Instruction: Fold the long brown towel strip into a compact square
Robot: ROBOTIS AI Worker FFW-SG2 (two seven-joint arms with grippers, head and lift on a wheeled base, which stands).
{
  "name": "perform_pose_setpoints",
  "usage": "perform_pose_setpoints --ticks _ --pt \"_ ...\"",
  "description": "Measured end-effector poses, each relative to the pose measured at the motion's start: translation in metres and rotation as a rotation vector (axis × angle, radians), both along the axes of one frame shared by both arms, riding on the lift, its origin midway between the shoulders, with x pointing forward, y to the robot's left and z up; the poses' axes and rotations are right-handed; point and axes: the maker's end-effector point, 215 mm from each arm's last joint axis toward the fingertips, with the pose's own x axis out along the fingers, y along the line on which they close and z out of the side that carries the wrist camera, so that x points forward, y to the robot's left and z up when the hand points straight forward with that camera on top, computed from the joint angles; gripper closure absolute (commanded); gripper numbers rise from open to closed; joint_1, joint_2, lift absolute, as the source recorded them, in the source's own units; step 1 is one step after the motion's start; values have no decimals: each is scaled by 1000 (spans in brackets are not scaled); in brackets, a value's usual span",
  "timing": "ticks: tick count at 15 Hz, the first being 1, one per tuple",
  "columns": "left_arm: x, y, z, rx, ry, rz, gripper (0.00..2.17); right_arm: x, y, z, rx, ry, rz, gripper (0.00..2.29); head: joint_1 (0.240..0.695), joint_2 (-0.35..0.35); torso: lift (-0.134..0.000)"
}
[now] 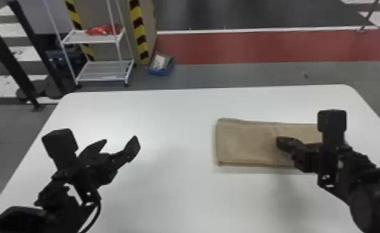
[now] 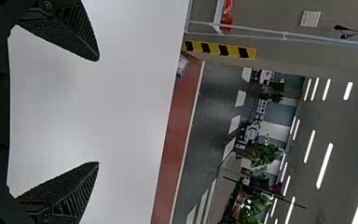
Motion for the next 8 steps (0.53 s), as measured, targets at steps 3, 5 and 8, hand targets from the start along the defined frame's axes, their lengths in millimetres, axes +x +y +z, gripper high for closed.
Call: perform_pose_setpoints --ticks 3,5,8 --pt "-1 0 -1 2 3 1 87 3 -5 -8 -2 14 -6 2243 695 47 -125" --pt "-1 0 -2 3 3 0 87 1 11 -12 0 21 18 2243 695 61 -125" --pt "-1 -1 -1 2 2 -1 87 0 41 -12 1 21 56 2243 695 87 -125"
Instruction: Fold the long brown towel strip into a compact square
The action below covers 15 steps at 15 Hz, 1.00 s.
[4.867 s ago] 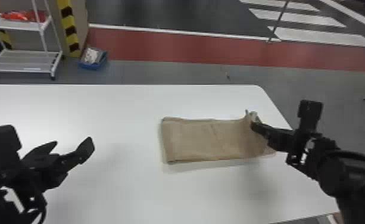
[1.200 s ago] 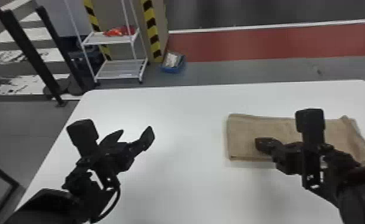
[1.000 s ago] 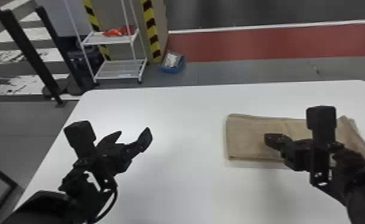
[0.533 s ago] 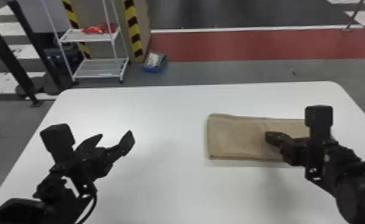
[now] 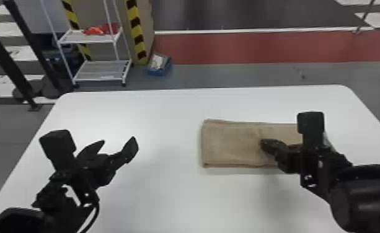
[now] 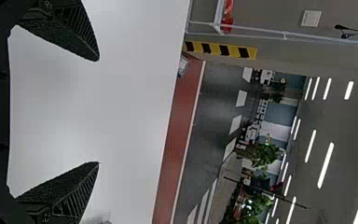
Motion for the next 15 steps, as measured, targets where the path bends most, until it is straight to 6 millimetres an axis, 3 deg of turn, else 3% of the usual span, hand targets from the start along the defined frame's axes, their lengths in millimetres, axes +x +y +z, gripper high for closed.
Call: perform_pose_setpoints --ticks 7,12,15 --pt "-2 3 -2 -1 2 0 87 -2 58 0 6 1 33 2243 695 157 -125" --pt "-3 3 -3 -1 4 0 87 -3 76 5 6 -10 44 2243 695 178 -125" --pt "-3 3 -3 -1 4 0 87 1 78 27 48 -76 44 1953 695 180 -125"
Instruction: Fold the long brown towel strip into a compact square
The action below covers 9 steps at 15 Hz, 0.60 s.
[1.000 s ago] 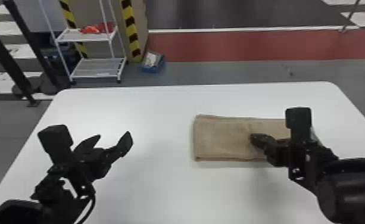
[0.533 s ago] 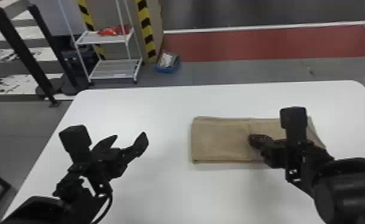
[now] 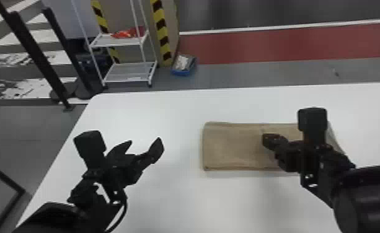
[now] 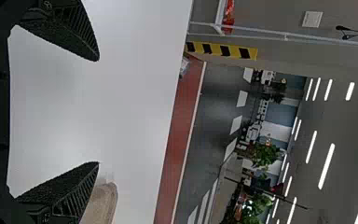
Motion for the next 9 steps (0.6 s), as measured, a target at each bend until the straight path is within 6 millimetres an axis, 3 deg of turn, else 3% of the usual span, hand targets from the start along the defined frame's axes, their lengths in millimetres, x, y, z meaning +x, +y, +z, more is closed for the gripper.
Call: perform_pose_setpoints --ticks 2,5,6,9 --pt "1 1 2 0 -7 3 90 2 -14 31 65 -74 -1 1612 695 174 -125" --pt "2 -5 3 -1 -13 -1 90 1 -69 61 111 -126 -6 255 695 121 -125" --pt "3 -9 3 3 -14 -4 90 0 -90 65 119 -130 -5 36 695 98 -125" --pt "8 -32 7 29 -29 -29 90 -7 -169 73 121 -143 -44 22 695 -20 -125"
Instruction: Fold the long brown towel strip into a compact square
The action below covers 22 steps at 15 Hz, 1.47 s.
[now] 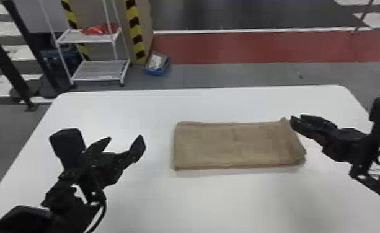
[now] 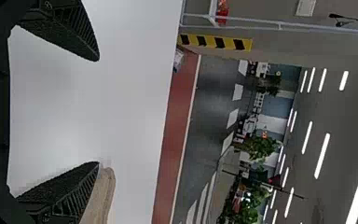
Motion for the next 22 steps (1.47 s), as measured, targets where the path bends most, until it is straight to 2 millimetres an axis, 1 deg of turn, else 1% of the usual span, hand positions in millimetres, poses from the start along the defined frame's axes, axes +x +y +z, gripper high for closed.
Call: perform_pose_setpoints --ticks 1,3,4,5,8,9,10,11,12,13,14,16,18,20,22 --pt "2 -11 2 8 -7 -13 90 -4 -26 -1 -6 4 -22 26 695 -53 -125" --pt "6 -30 4 18 -17 -32 90 -11 -64 -6 -17 15 -58 46 695 -115 -125" --pt "9 -47 6 26 -25 -49 90 -15 -86 -11 -26 20 -81 73 695 -140 -125" --pt "10 -60 8 32 -32 -64 90 -18 -101 -16 -30 24 -97 87 695 -195 -125" --pt "17 -107 11 59 -52 -111 93 -31 -153 -31 -38 20 -158 90 695 -277 -125" --pt "20 -121 11 64 -54 -126 188 -36 -166 -34 -38 20 -177 90 695 -300 -125" --pt "24 -137 11 66 -58 -145 272 -43 -179 -35 -35 21 -196 90 695 -347 -125" --pt "27 -151 11 64 -65 -164 356 -49 -189 -35 -31 20 -210 90 695 -350 -125" --pt "30 -168 11 63 -74 -186 792 -55 -199 -35 -27 19 -224 93 695 -350 -125" --pt "33 -183 10 66 -77 -207 1561 -61 -206 -34 -27 19 -234 93 695 -350 -125" --pt "37 -195 6 71 -74 -219 2037 -66 -212 -33 -26 19 -243 93 695 -350 -125" --pt "44 -204 1 79 -62 -214 2138 -72 -218 -33 -19 18 -249 93 695 -350 -125" --pt "46 -206 -3 87 -52 -217 2138 -74 -220 -32 -17 9 -252 93 695 -350 -125" --pt "45 -204 -10 102 -36 -218 2138 -74 -218 -32 -15 4 -251 93 695 -350 -125" --pt "44 -198 -20 128 -22 -212 2138 -70 -209 -34 -10 4 -241 93 695 -350 -125"
